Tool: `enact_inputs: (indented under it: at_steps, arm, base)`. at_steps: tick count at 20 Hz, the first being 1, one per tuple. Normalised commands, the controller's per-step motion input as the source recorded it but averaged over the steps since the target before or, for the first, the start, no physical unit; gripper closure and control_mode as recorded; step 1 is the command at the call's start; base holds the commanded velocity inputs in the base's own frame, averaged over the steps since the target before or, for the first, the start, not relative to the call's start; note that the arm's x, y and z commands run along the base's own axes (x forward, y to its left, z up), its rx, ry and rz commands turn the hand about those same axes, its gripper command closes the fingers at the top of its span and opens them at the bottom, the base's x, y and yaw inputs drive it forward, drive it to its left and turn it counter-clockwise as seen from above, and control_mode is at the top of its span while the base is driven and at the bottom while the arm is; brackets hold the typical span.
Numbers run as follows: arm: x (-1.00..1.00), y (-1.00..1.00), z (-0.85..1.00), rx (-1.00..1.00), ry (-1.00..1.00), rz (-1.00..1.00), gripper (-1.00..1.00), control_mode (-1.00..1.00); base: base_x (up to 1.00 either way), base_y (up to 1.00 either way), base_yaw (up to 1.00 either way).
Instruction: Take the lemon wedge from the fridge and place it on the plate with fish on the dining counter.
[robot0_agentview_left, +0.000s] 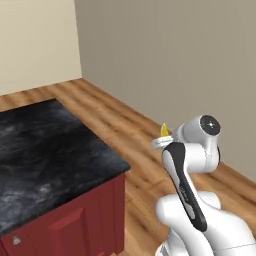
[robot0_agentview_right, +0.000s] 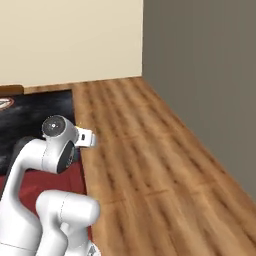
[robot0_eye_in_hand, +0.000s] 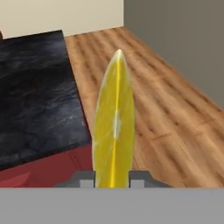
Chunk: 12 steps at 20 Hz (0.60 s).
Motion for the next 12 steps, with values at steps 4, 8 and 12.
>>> enact_inputs:
  at_steps: [4, 8, 12]
  arm:
    - [0.0, 0.0, 0.0, 0.0, 0.0, 0.0, 1.0, 1.0]
    - [0.0, 0.0, 0.0, 0.0, 0.0, 0.0, 1.0, 1.0]
    - [0.0, 0.0, 0.0, 0.0, 0.0, 0.0, 1.0, 1.0]
  base:
    - [1.0, -1.0, 0.0]
    - [1.0, -0.63, 0.11]
    - [1.0, 0.0, 0.38]
